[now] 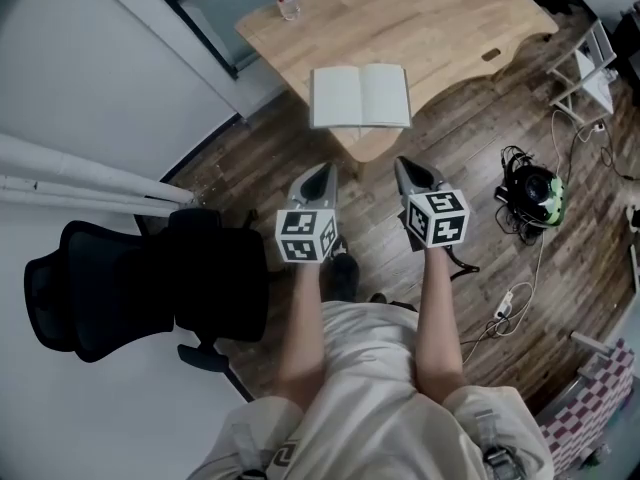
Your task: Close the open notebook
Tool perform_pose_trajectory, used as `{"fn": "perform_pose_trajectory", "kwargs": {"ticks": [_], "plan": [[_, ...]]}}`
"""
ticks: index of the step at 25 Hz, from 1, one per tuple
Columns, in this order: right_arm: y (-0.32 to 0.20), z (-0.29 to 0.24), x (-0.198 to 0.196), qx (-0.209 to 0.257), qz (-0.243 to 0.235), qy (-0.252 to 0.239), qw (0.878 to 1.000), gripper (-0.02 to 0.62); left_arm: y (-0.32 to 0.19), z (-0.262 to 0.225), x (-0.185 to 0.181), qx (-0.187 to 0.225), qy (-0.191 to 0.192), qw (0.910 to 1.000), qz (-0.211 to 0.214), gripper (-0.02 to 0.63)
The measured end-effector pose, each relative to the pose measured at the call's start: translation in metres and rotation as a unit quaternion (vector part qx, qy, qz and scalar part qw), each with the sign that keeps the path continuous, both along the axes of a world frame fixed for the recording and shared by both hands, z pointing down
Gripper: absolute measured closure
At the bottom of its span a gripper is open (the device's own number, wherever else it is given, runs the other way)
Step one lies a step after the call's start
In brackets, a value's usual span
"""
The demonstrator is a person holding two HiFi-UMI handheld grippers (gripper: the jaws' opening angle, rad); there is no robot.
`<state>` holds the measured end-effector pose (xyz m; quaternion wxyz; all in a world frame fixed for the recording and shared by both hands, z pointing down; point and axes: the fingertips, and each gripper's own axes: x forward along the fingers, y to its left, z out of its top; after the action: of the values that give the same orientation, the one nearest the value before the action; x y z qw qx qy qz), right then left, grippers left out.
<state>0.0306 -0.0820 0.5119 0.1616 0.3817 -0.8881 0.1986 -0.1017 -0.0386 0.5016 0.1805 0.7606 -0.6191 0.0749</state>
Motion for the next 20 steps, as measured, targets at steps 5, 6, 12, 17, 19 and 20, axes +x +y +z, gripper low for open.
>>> {"fn": "perform_pose_trajectory", "kwargs": {"ticks": [5,6,12,17,19,20], "plan": [[-0.036,0.005,-0.024,-0.006,0.011,0.005,1.000,0.595,-0.044,0.008,-0.021,-0.005,0.006,0.9998,0.016,0.598],[-0.042,0.007,-0.030,-0.008,0.010,0.007,1.000,0.595,-0.052,0.010,-0.026,-0.006,0.007,0.9998,0.017,0.598],[-0.072,0.012,-0.057,-0.008,0.018,0.013,1.000,0.594,-0.086,0.021,-0.055,-0.015,0.011,0.9995,0.024,0.598],[-0.091,0.016,-0.072,-0.013,0.019,0.019,1.000,0.577,-0.105,0.026,-0.076,-0.020,0.015,0.9995,0.021,0.598],[-0.100,0.016,-0.074,-0.012,0.024,0.027,0.999,0.594,-0.113,0.029,-0.083,-0.023,0.018,0.9994,0.016,0.598],[-0.106,0.016,-0.075,-0.012,0.026,0.029,0.999,0.594,-0.117,0.032,-0.085,-0.025,0.019,0.9994,0.013,0.598]]}}
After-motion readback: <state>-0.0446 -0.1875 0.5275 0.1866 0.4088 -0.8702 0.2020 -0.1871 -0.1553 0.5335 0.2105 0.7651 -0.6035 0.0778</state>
